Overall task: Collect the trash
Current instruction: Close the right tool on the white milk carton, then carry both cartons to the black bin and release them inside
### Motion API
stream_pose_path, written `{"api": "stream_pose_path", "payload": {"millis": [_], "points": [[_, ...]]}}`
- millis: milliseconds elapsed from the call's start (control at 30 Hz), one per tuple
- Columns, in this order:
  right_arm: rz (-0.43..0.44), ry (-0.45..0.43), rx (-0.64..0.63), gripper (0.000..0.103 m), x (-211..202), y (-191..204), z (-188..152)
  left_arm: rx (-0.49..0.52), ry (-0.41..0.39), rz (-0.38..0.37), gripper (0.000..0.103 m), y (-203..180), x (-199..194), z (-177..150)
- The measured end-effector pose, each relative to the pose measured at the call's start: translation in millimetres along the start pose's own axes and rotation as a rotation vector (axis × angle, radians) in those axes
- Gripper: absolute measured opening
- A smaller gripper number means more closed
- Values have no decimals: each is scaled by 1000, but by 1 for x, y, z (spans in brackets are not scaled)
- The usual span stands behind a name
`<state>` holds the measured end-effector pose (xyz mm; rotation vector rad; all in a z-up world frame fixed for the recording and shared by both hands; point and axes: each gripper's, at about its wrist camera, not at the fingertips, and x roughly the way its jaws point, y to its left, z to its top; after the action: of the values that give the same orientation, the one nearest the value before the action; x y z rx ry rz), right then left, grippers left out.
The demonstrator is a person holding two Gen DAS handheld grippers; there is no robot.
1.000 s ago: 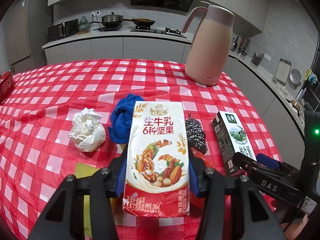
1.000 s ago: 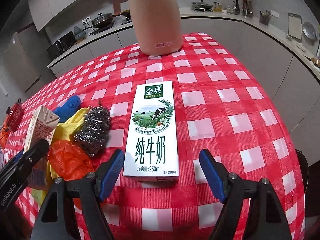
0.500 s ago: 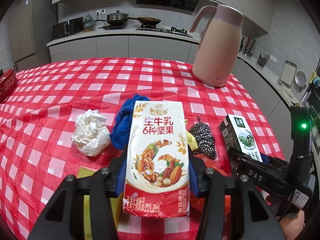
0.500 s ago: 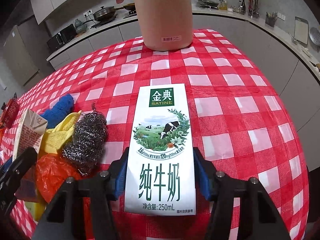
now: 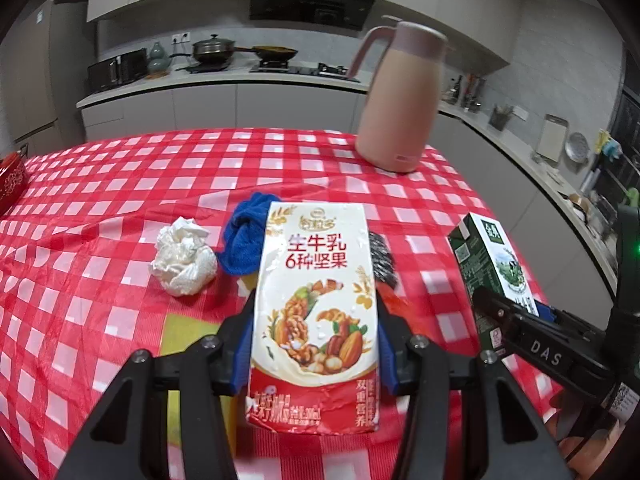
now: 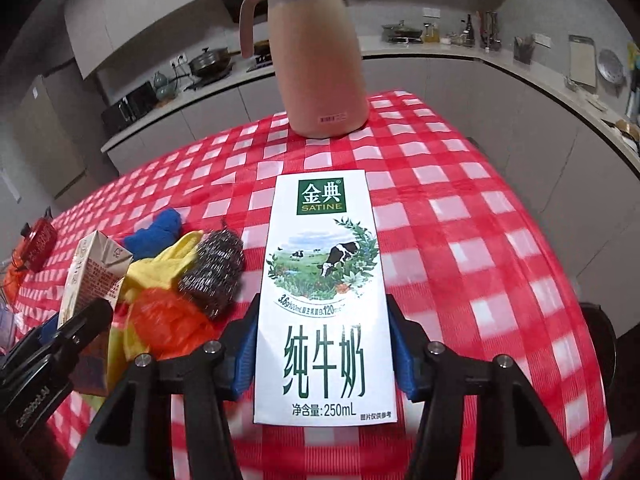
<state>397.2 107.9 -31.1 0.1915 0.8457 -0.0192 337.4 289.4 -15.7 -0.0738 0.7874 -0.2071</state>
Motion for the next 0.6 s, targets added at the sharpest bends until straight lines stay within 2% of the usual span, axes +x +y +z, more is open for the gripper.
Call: {"api": "stream_pose_path", "payload": {"millis": [133,333,600], "points": [[-13,-20,31,57,-29,-4,-22,39,-13,-39,52,-9,-16,-10],[-34,-17,76,57,-64,-16,-59,83,11,-119,52,-31,-27,-30],[-46,-46,101,57,-99,-43,-73,113,1,-150,52,-73,-42,-45]]}}
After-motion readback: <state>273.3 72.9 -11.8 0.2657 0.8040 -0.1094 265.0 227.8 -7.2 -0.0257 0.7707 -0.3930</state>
